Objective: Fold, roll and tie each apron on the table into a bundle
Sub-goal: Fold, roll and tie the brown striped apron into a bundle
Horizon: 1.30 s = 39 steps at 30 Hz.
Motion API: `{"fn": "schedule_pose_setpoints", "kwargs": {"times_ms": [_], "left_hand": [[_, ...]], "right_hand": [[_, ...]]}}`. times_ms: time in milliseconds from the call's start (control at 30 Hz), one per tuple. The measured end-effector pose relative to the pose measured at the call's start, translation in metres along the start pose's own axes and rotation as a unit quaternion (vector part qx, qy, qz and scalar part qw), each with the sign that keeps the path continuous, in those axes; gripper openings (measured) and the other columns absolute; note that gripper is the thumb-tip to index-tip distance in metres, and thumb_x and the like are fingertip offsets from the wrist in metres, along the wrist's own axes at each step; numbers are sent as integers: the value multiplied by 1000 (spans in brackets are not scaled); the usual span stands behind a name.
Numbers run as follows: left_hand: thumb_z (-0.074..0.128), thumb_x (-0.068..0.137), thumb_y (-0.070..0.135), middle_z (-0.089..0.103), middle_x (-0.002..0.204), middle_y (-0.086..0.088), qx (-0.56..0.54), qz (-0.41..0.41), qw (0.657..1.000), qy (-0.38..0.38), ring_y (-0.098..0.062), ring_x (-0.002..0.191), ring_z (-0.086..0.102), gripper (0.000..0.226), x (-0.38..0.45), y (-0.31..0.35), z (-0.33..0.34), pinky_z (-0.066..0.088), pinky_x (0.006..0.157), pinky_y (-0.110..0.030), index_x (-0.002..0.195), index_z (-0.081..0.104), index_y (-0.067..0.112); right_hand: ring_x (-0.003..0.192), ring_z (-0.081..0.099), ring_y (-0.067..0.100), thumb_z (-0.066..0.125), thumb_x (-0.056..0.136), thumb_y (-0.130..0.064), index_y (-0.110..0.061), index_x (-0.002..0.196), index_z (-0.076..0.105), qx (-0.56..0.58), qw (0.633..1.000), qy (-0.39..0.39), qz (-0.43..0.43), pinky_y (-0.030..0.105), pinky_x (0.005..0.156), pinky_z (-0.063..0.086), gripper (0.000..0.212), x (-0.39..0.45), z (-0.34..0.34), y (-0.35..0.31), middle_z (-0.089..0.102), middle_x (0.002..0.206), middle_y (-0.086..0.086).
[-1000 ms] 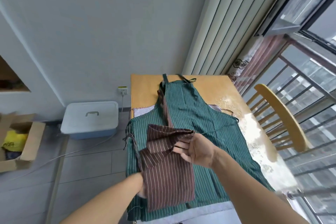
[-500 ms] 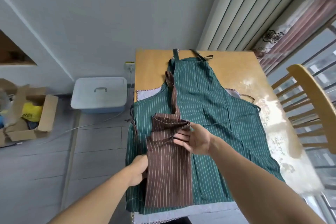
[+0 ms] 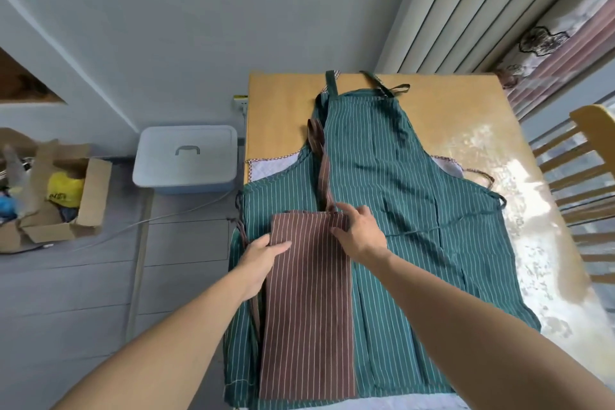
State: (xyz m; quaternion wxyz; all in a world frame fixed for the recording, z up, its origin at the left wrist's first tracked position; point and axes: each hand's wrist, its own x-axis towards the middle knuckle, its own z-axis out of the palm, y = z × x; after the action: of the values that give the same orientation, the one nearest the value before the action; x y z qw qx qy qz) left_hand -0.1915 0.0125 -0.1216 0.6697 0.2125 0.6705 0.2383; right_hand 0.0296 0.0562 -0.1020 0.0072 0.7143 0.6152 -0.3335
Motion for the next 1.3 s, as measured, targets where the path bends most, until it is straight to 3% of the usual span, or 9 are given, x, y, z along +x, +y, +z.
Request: {"fn": "schedule_pose_setpoints", "kwargs": {"times_ms": [100,233,367,533,733,867,1033,1200,1300], "left_hand": [[73,91,32,35,160,-5,29,-6,1000,0,-30,148,31,81,16,5,4,21,123,-50,156,29,13],[77,89,31,65,104,6,80,10,996,36,-15,106,60,22,21,10,7,45,95,-36,102,62,21],[88,77,28,65,129,-3,83,32,986,140,-26,115,63,57,28,4,15,49,103,-43,124,64,8],[91,71,19,64,113,-2,115,49,977,171,-22,98,63,55,29,10,22,50,84,-37,109,52,19],[80,85,27,45,133,5,216,151,960,90,-21,113,50,45,29,25,14,39,93,-36,115,47,30],[78,88,22,45,145,3,263,154,953,5,-9,84,57,39,33,41,0,43,70,-18,118,55,31],[78,87,20,40,154,-3,295,150,942,-57,-15,130,46,44,39,51,-7,39,103,-31,123,62,39],[80,85,38,69,98,-8,302,155,940,-2,-20,78,60,25,53,49,-7,49,76,-35,92,65,19],[79,85,42,51,60,0,334,144,931,27,-14,52,44,37,57,47,-6,40,60,-28,80,55,14]], "right_hand": [[122,50,20,64,95,-48,-30,140,52,-39,999,-5,-21,42,93,55,49,13,-3,2,46,133,0],[94,60,15,67,93,-51,-25,104,62,58,998,24,-5,31,67,49,29,19,-3,3,55,108,-6],[76,60,13,71,95,-38,-19,100,59,166,985,-16,40,22,59,45,23,26,-3,6,61,89,-7],[67,63,12,71,96,-27,-23,114,54,238,967,-16,87,26,58,54,25,30,6,5,65,94,-4],[89,64,13,70,92,-46,-29,118,58,122,989,62,49,39,79,57,33,17,16,-2,55,110,-13],[64,61,13,67,95,-46,-24,106,64,112,992,-16,62,29,58,51,25,22,8,-3,67,90,-3],[53,53,13,57,99,-52,-18,100,59,99,991,-81,44,27,50,42,34,28,-5,-4,62,71,0],[54,49,15,55,103,-45,-9,104,61,100,988,-107,54,29,53,42,36,38,-13,-3,58,70,1],[57,53,17,59,101,-44,-15,106,58,96,989,-94,61,33,58,47,30,40,-8,-5,61,74,1]]}}
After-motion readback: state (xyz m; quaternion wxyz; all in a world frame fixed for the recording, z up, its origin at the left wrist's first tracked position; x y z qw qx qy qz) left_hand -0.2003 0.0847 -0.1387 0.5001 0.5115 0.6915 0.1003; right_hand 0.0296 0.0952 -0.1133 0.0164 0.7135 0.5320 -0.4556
